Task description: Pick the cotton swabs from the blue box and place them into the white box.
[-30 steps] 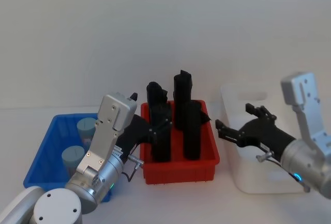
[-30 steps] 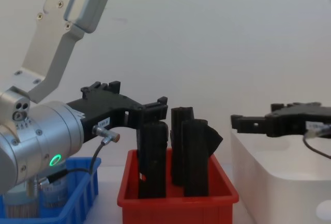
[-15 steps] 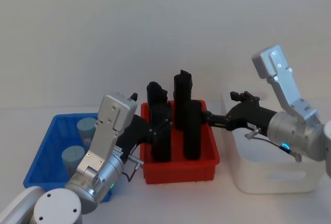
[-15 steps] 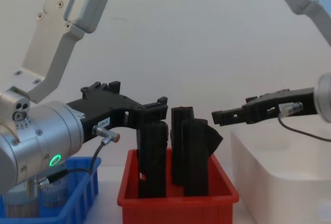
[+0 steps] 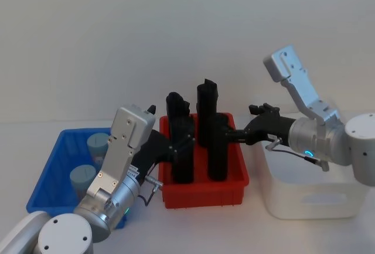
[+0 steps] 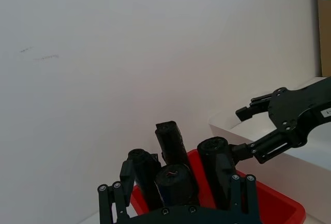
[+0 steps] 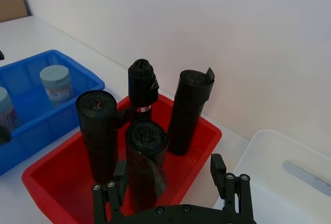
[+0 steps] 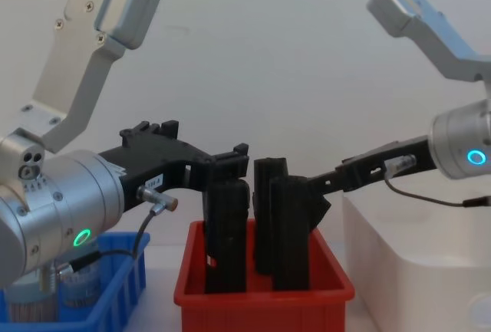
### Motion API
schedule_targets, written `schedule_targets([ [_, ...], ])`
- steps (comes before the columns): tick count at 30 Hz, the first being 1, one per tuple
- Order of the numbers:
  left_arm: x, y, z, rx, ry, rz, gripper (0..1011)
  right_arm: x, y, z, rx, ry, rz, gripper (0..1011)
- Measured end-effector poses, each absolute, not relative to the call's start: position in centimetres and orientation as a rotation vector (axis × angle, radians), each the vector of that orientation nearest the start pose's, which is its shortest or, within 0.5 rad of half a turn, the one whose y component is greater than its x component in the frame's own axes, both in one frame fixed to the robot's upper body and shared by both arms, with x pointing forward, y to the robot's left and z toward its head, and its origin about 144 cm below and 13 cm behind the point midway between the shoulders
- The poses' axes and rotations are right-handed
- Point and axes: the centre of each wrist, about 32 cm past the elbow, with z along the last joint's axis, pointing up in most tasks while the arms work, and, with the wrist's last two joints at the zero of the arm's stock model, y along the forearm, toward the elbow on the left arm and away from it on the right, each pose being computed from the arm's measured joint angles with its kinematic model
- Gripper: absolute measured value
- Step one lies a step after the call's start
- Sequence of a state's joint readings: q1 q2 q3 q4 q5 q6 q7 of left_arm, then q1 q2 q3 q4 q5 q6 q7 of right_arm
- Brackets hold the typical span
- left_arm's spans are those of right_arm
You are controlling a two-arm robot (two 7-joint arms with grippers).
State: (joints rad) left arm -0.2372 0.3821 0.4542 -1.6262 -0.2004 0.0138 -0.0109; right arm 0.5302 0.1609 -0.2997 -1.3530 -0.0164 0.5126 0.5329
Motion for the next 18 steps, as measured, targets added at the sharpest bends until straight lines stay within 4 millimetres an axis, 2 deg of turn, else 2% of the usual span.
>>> schedule_targets([
  [18,49.2,19.8,120.4,0.061,-0.268,1.124,1003,61.1,-18.2,125.8,-0.453,0.082,-0.84,1002],
])
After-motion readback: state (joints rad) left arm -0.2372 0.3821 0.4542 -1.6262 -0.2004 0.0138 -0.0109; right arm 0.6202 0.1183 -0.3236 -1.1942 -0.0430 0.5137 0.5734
